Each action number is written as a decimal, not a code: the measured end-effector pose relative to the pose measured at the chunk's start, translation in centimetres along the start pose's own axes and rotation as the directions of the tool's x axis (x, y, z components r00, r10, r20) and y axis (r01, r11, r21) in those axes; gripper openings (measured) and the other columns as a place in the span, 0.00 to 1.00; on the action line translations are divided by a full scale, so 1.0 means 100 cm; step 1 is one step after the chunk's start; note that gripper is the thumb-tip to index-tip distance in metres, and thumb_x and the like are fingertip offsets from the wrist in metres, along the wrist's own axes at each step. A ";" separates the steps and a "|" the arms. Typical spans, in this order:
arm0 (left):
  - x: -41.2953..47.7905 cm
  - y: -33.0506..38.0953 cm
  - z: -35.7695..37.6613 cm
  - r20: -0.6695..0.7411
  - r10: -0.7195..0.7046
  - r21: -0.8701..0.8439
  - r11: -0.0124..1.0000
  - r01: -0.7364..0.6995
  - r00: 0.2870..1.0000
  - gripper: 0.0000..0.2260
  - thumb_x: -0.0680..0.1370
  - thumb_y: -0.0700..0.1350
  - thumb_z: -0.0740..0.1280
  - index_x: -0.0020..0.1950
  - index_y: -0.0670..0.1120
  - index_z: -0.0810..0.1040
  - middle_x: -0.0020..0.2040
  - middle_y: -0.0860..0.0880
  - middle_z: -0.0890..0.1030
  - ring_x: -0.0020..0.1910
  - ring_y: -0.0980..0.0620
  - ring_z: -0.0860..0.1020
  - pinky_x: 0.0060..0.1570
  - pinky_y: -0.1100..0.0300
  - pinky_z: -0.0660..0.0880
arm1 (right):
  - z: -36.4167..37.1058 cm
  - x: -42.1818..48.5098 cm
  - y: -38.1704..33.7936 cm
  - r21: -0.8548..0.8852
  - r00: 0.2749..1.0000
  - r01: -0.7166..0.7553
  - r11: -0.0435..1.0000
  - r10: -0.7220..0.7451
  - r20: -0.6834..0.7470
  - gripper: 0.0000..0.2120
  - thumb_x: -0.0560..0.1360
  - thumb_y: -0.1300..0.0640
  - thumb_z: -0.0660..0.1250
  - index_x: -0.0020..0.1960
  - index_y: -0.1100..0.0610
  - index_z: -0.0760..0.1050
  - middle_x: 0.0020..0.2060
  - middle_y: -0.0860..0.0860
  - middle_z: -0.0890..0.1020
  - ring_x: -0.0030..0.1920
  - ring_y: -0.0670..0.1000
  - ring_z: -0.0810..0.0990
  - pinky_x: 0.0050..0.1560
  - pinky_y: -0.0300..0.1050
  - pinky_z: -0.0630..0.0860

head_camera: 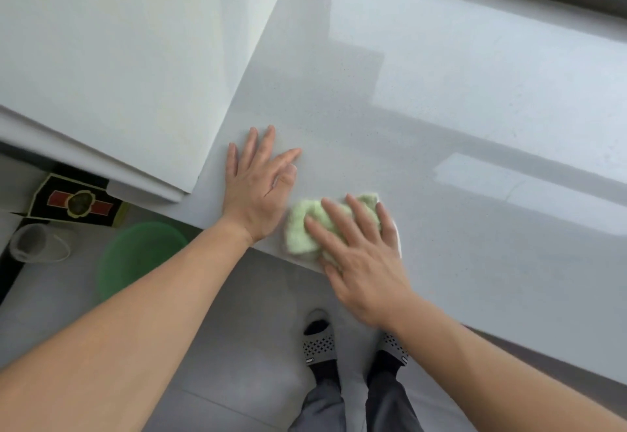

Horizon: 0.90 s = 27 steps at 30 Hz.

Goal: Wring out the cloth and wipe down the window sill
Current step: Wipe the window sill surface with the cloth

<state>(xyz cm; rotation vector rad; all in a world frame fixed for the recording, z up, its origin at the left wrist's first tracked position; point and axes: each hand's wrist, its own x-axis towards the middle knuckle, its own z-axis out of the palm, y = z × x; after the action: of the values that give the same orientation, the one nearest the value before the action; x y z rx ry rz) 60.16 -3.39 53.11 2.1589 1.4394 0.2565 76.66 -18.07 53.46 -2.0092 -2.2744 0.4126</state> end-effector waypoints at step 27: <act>0.010 0.082 0.051 -0.002 -0.044 0.254 0.966 0.043 0.999 0.21 0.82 0.49 0.54 0.75 0.50 0.61 0.81 0.44 0.50 0.80 0.44 0.44 0.74 0.35 0.37 | -0.028 -0.024 0.113 0.004 0.960 -0.276 0.961 0.275 -0.058 0.28 0.79 0.44 0.54 0.78 0.40 0.54 0.79 0.46 0.56 0.79 0.55 0.48 0.76 0.63 0.44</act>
<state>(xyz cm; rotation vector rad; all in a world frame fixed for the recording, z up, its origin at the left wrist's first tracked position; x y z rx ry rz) 69.34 -6.51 52.92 2.3223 1.5896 0.0525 88.53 -18.80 53.62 -2.3159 -1.9675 0.3627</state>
